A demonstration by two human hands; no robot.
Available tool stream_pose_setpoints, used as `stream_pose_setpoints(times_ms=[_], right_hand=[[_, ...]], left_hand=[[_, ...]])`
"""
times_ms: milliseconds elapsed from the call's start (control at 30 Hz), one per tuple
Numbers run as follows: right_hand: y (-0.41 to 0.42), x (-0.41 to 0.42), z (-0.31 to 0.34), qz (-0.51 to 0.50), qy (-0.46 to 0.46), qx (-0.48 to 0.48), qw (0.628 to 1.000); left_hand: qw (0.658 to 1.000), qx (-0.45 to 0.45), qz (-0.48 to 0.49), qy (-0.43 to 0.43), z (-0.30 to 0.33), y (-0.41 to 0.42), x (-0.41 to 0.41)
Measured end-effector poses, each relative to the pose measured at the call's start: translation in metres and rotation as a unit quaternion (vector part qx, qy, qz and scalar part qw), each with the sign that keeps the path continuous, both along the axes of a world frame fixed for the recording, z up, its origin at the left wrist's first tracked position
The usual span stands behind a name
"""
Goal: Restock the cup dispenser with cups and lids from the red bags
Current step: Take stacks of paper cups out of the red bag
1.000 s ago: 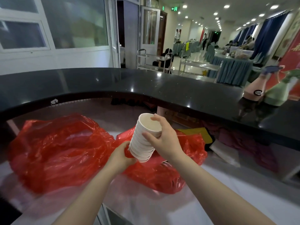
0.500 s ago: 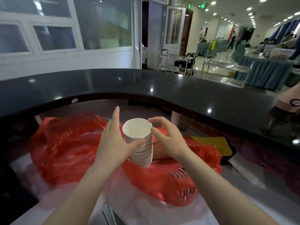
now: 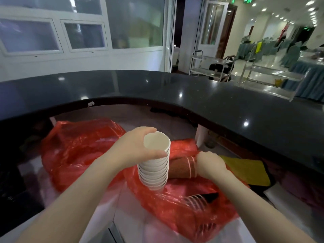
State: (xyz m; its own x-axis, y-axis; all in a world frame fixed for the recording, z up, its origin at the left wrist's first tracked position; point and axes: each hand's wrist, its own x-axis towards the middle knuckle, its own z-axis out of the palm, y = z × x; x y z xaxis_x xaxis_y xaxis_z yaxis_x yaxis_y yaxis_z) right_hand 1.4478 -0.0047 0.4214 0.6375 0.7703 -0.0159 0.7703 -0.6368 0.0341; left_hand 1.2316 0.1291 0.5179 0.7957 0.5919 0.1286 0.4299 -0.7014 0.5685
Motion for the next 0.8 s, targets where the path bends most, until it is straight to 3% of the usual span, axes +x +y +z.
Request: stream_pose_setpoints(times_ms=[167, 400, 567, 667, 800], right_hand=[[0.024, 0.03, 0.006, -0.004, 0.048, 0.099, 0.994], [0.044, 0.05, -0.02, -0.057, 0.094, 0.026, 0.994], [0.051, 0.052, -0.033, -0.124, 0.157, 0.063, 0.978], [0.052, 0.051, -0.031, -0.097, 0.192, 0.125, 0.969], [0.044, 0.017, -0.014, -0.02, 0.17, 0.224, 0.959]], left_hand=[[1.0, -0.012, 0.003, 0.023, 0.006, -0.001, 0.007], [0.999, -0.022, 0.007, 0.027, 0.008, -0.002, 0.008], [0.999, -0.022, 0.01, 0.027, 0.009, -0.004, 0.009], [0.999, -0.03, 0.01, 0.024, 0.008, -0.004, 0.009], [0.999, -0.041, 0.014, 0.012, 0.004, -0.004, 0.009]])
